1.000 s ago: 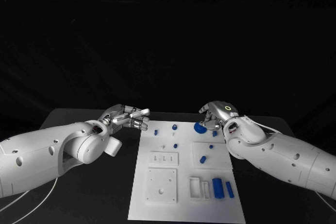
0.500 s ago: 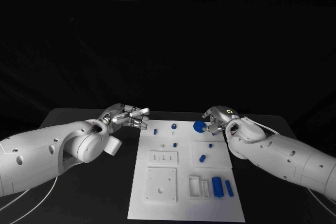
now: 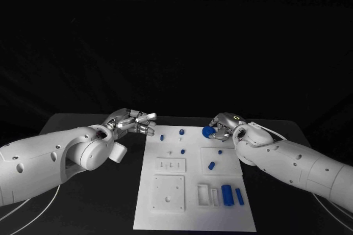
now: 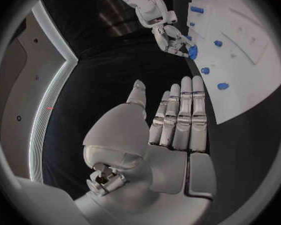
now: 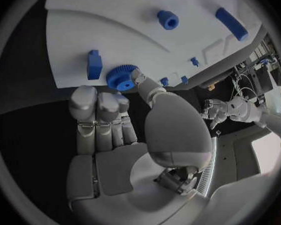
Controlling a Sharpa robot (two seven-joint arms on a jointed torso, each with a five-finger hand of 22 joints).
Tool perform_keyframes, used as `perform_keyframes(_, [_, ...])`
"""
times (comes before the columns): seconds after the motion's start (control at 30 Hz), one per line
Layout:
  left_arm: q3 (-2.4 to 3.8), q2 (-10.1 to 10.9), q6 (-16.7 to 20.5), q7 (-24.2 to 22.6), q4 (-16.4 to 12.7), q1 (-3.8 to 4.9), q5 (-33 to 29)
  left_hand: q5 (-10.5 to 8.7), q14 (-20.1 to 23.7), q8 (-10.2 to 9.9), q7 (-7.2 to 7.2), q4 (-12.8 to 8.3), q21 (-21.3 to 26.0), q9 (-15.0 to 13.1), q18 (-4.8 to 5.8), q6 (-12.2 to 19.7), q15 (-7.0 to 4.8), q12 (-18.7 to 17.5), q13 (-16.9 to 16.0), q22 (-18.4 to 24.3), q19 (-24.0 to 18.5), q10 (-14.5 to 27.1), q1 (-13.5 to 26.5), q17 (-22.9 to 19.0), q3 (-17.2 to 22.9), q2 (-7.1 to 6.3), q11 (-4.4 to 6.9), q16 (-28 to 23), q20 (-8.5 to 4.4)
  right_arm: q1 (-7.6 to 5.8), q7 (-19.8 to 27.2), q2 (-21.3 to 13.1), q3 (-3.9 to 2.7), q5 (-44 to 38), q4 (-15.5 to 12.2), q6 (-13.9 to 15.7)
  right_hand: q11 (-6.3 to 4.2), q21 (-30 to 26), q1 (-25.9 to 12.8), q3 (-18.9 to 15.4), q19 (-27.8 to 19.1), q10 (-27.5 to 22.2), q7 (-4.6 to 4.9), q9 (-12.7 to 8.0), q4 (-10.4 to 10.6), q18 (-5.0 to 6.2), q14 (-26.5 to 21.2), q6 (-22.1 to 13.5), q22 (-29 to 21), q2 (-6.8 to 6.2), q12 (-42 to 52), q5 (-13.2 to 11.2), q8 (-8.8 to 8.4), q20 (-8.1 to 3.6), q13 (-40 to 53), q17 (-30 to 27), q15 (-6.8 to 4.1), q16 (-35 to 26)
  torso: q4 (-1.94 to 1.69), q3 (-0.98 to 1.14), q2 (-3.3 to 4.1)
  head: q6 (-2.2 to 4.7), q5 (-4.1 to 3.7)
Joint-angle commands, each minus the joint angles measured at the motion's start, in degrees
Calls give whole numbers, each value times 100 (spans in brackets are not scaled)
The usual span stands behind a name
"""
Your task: Assemble the parts on the task board
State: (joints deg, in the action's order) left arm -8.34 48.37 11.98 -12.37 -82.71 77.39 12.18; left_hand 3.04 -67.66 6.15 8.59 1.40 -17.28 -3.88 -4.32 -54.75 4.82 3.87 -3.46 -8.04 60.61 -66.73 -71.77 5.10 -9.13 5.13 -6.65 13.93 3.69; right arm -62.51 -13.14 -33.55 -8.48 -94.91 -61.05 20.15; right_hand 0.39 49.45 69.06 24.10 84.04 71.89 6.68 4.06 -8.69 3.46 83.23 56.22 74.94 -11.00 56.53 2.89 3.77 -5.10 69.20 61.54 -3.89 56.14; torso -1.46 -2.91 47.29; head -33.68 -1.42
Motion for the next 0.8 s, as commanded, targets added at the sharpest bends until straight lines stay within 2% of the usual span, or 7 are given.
perform_keyframes(0.03, [5,-21,-112,-13,6,5,9,-26,-24,-32,21,-33,23,-6,78,6,13,-10,-5,6,32,33,-34,-5,-5,-17,-12,-25,1,-1,109,28,-3,176,24,-220,-2,91,-42,-90,143,67,-4,1,18,33,12,47,678,60,100,46,-17,34,97,112,31,80,0,2,0,-19,8])
perform_keyframes(0.4, [5,-44,-138,5,29,5,14,-26,-21,-29,22,-34,23,-9,77,9,15,-8,-6,5,29,44,-35,-4,-3,-13,-15,-24,3,-2,157,123,-7,310,162,-349,1,186,-98,-182,138,88,-6,-1,67,31,24,53,691,117,136,146,-15,33,151,210,31,137,-5,5,1,-32,16])
perform_keyframes(0.6, [5,-52,-150,14,40,5,18,-26,-21,-29,22,-34,23,-9,77,9,15,-8,-6,5,29,44,-35,-4,-3,-13,-15,-24,3,-3,170,157,-8,342,251,-448,-9,216,-120,-162,136,104,-16,2,96,28,26,122,694,175,155,309,-13,31,174,238,27,149,-3,11,-3,-49,29])
perform_keyframes(0.8, [5,-52,-173,41,47,5,26,-26,-21,-29,22,-34,23,-9,77,9,15,-8,-6,5,29,44,-35,-4,-3,-13,-15,-24,3,-3,164,153,-8,341,277,-564,-35,262,-150,133,124,106,-40,-1,38,17,33,301,697,252,153,536,-14,14,200,289,9,163,11,12,-5,-63,34])
